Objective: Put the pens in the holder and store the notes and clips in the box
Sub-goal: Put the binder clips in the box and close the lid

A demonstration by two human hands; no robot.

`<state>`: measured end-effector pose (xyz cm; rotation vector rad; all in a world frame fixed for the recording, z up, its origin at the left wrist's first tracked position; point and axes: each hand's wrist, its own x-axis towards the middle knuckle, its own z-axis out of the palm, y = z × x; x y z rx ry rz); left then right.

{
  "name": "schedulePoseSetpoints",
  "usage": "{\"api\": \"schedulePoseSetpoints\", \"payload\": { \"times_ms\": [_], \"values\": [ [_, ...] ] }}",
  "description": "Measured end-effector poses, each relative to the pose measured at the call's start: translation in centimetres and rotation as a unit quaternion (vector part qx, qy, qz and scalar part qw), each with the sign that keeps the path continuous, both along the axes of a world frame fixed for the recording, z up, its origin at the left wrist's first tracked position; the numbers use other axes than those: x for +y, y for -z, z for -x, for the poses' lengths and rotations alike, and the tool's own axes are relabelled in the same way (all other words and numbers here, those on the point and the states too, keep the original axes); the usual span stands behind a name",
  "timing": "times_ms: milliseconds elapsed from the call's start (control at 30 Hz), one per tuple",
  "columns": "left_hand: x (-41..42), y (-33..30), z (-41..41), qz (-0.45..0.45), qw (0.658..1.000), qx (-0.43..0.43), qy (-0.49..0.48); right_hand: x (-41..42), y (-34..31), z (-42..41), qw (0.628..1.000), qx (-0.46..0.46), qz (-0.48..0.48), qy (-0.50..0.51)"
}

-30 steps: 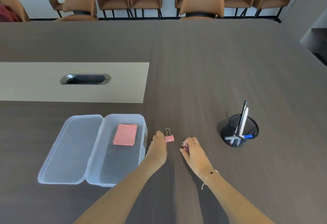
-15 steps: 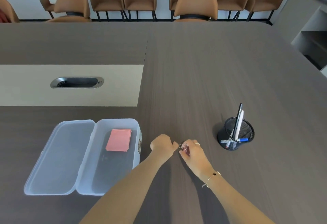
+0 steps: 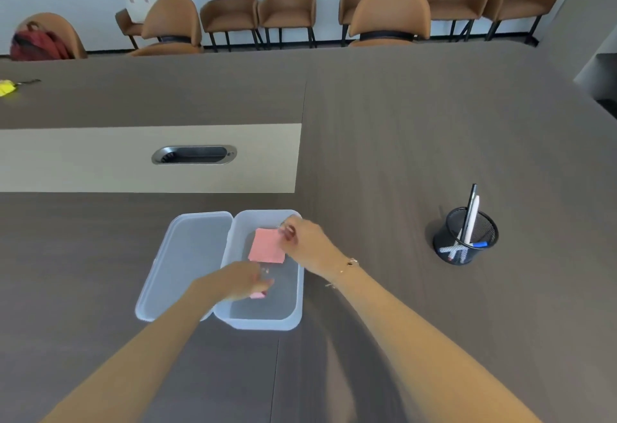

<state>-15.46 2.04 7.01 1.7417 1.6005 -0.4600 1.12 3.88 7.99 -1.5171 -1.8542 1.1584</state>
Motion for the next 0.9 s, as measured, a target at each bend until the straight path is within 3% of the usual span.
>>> {"api": "schedulePoseSetpoints", "payload": {
  "times_ms": [100,233,433,500,567,667,800,900],
  "values": [
    [-2.2,2.3,0.3,-0.002,0.999,0.01,0.031,-0.7,1.9,2.2,0.979,-0.161,-0.001,-0.129],
    [-2.1,3.9,0.9,-0.026,0.998,0.041,0.032,-1.6,3.8,3.3,0.912,-0.335,-0.037,-0.235],
    [-1.8,4.4,1.3,-0.035,0.997,0.059,0.021,-2.6,4.9,4.7,0.839,-0.455,-0.085,-0.287],
    [-2.0,4.2,1.7,-0.046,0.998,0.029,0.019,-3.0,5.3,4.6,0.827,-0.47,-0.123,-0.284],
    [-2.1,3.7,2.6,-0.08,0.997,-0.015,-0.001,-3.3,5.2,4.0,0.835,-0.456,-0.143,-0.274],
    [-2.3,2.3,4.2,-0.16,0.977,-0.111,-0.087,-3.7,4.0,2.5,0.886,-0.386,-0.121,-0.226],
    [-2.1,0.6,7.3,-0.322,0.894,-0.139,-0.278,-4.7,1.0,0.9,0.983,-0.18,-0.018,-0.029],
    [-2.2,0.6,10.0,-0.369,0.821,-0.098,-0.424,-5.5,-0.1,0.7,0.984,-0.005,0.138,0.112]
  ]
}}
